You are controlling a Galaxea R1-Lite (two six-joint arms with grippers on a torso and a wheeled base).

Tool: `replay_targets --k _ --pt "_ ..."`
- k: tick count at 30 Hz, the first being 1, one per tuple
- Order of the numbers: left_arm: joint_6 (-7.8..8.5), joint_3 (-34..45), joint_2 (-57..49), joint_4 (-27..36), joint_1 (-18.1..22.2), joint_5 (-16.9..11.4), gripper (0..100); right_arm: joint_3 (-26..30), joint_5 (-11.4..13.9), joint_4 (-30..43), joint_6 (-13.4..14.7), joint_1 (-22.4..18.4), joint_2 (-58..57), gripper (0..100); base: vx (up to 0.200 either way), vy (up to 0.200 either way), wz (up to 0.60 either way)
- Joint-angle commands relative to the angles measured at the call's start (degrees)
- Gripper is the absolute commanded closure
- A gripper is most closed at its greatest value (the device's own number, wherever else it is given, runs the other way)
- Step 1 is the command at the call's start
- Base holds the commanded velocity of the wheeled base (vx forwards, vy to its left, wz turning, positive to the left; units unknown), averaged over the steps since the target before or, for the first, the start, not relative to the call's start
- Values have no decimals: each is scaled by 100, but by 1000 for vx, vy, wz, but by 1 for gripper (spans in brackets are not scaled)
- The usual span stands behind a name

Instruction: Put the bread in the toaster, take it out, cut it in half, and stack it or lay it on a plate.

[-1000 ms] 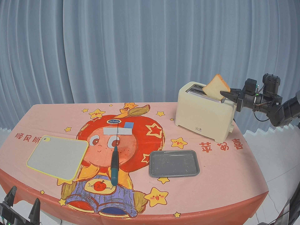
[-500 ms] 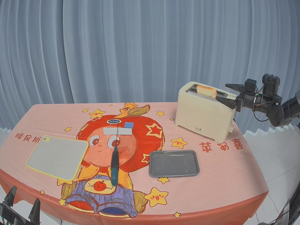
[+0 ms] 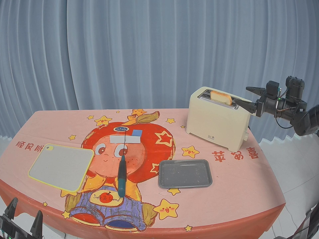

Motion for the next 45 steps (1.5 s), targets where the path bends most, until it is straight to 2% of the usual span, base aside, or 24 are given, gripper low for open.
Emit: replay_targets --k 1,4,7,11,12,14,15,17,26,37,38,45 --pt "0 101 1 -2 -2 -2 0 820 -68 -7 98 -55 -812 0 0 0 0" --pt "0 101 1 -2 -2 -2 0 1215 -68 -7 274 -64 -1138 0 0 0 0" --pt "0 101 1 -2 -2 -2 0 1778 -77 -7 669 -20 -1700 0 0 0 0" --pt "0 101 1 -2 -2 -2 0 2173 -68 2 906 -2 -2069 0 0 0 0" --pt "0 101 1 -2 -2 -2 0 2420 -59 -7 959 -2 -2227 0 0 0 0" --pt "0 101 1 -2 -2 -2 0 2551 -59 -7 968 -11 -2315 0 0 0 0" --pt "0 101 1 -2 -2 -2 0 2912 -50 2 985 -46 -2597 0 0 0 0" --pt "0 101 1 -2 -2 -2 0 3193 -41 11 985 -55 -2834 0 0 0 0" --pt "0 101 1 -2 7 -20 0 4204 -33 11 950 -55 -3256 0 0 0 0" --pt "0 101 1 -2 7 -11 0 4432 3 2 985 -64 -3326 0 0 0 0" --pt "0 101 1 -2 7 -20 0 4441 11 11 994 -73 -3344 100 0 0 0" --pt "0 101 1 -2 7 -20 0 4432 -41 2 1012 -81 -3317 100 0 0 0"
